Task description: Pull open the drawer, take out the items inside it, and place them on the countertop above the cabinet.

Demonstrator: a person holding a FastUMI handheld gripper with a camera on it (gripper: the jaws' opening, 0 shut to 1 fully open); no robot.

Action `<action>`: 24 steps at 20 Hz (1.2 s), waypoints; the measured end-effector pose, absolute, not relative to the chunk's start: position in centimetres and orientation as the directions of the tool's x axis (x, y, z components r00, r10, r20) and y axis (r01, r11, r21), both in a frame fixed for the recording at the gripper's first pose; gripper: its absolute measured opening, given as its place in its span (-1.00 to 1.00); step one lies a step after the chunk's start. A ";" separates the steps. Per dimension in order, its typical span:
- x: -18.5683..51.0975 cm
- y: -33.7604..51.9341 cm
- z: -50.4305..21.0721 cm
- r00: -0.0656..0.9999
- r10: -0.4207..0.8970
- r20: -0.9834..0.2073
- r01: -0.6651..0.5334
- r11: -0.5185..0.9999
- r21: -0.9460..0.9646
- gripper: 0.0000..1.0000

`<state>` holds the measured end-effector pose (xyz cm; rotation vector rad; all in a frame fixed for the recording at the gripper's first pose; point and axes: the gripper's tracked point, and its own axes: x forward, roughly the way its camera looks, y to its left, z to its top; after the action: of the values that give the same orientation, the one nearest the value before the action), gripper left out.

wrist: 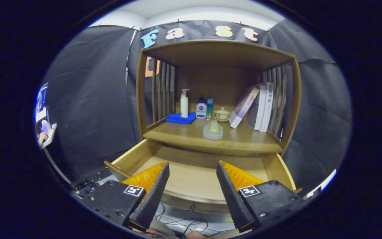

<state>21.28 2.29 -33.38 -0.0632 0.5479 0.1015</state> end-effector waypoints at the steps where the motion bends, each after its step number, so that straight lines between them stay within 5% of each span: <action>1: 20.7 2.5 -34.0 0.852 0.076 -0.517 -0.112 0.993 -0.039 0.80; 24: 15.6 2.0 -45.4 0.863 -0.041 -0.504 0.007 0.998 -0.069 0.82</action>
<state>15.56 2.04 -45.36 -0.0660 0.5300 -0.0255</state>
